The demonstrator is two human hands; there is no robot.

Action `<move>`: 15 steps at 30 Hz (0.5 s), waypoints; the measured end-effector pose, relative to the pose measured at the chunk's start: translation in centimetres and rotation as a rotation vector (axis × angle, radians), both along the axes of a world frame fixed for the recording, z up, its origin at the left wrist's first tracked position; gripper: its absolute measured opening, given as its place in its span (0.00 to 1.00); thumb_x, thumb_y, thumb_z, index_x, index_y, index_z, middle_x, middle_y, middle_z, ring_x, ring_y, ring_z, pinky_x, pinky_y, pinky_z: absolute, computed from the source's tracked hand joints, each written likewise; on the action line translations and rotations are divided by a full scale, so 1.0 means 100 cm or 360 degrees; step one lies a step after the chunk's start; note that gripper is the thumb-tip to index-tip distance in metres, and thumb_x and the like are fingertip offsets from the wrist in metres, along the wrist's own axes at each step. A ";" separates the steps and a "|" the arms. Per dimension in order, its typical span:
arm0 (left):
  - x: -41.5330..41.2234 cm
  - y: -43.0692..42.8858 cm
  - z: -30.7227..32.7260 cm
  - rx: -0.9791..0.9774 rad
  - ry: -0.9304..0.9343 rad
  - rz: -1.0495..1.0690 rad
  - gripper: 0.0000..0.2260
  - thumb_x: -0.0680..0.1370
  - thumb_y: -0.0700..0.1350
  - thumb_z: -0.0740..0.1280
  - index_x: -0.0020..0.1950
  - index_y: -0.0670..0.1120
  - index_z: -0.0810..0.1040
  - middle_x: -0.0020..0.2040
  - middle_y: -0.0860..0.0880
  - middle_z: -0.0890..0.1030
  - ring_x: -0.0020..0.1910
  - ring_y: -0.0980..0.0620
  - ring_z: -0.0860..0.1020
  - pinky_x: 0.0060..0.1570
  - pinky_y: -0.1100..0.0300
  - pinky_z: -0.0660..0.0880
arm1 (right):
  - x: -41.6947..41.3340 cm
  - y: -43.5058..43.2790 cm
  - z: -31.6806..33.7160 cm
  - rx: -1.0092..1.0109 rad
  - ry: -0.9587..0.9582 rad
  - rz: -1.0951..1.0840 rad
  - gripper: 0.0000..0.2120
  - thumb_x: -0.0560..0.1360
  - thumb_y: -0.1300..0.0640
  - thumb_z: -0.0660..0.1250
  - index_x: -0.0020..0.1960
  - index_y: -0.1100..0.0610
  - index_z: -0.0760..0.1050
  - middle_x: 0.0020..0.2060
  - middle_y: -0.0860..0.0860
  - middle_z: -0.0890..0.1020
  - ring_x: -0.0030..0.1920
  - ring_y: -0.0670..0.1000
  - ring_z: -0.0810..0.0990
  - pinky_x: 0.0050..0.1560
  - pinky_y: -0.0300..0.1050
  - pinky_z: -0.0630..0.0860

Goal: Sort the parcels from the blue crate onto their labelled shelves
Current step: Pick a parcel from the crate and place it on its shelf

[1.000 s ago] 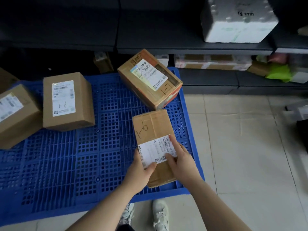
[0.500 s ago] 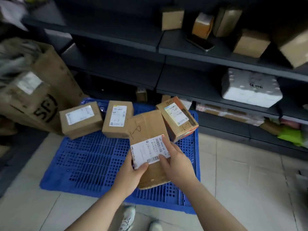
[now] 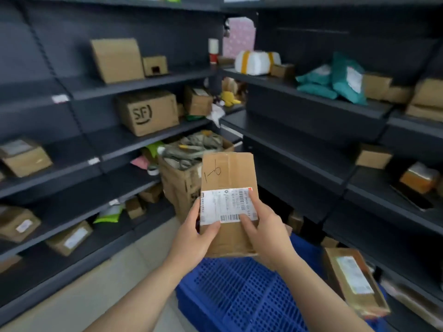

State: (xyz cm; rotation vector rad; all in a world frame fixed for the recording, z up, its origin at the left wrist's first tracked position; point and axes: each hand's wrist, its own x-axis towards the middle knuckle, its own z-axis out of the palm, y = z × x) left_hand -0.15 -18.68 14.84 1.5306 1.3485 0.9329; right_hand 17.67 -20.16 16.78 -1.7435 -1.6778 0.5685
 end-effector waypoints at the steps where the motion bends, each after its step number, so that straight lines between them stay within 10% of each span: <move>1: -0.019 0.004 0.012 0.0043 0.0014 0.0060 0.30 0.77 0.53 0.66 0.75 0.66 0.54 0.66 0.66 0.71 0.64 0.62 0.70 0.64 0.55 0.71 | -0.020 0.010 0.011 0.0029 -0.0005 0.0042 0.30 0.79 0.48 0.60 0.76 0.42 0.49 0.67 0.46 0.70 0.62 0.45 0.71 0.60 0.42 0.71; 15: -0.335 0.057 0.125 0.0291 0.0254 0.0679 0.28 0.77 0.53 0.66 0.73 0.64 0.57 0.60 0.66 0.72 0.55 0.62 0.71 0.52 0.62 0.71 | -0.341 0.121 0.111 0.0341 0.0149 0.0576 0.27 0.77 0.48 0.63 0.74 0.43 0.58 0.68 0.47 0.71 0.66 0.47 0.70 0.66 0.49 0.70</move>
